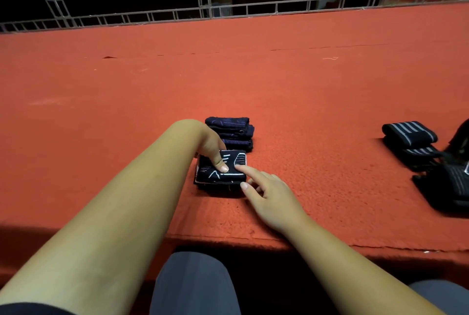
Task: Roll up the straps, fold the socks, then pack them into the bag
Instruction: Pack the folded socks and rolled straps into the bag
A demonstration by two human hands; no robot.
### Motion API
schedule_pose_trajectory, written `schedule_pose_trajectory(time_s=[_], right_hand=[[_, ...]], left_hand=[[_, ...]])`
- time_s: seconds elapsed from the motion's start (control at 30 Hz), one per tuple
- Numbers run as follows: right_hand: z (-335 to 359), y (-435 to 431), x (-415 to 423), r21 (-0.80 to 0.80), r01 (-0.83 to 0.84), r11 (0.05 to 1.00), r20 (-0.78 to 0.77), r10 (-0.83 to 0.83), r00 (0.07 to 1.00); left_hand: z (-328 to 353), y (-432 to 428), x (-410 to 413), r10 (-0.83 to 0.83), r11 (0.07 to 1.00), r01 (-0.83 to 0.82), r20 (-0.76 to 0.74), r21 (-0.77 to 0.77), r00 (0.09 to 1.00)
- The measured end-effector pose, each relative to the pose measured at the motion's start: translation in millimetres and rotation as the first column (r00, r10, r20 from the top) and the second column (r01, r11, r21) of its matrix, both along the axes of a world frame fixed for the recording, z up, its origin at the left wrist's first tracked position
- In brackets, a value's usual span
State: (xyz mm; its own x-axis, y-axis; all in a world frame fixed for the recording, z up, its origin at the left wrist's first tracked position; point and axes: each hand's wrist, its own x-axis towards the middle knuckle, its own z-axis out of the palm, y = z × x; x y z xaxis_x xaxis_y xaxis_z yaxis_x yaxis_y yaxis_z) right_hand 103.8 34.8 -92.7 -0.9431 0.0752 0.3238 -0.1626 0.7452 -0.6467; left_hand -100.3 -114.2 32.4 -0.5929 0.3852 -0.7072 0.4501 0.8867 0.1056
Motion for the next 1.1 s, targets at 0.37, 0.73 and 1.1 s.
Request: schedule_pose_trajectory(time_s=[0.37, 0.73, 1.1], right_hand=[[1, -1, 0, -0.264, -0.017, 0.964, -0.015, 0.013, 1.0], [13, 1, 18, -0.545, 0.057, 0.836, 0.032, -0.047, 0.998], [58, 41, 39, -0.894, 0.206, 0.397, 0.224, -0.001, 0.975]], left_hand=[[-8, -27, 37, 0.038, 0.965, -0.022, -0.056, 0.26, 0.998], [3, -38, 106, 0.339, 0.661, -0.262, 0.032, 0.703, 0.94], [-1, 26, 153, 0.161, 0.238, -0.49, 0.463, 0.839, 0.871]])
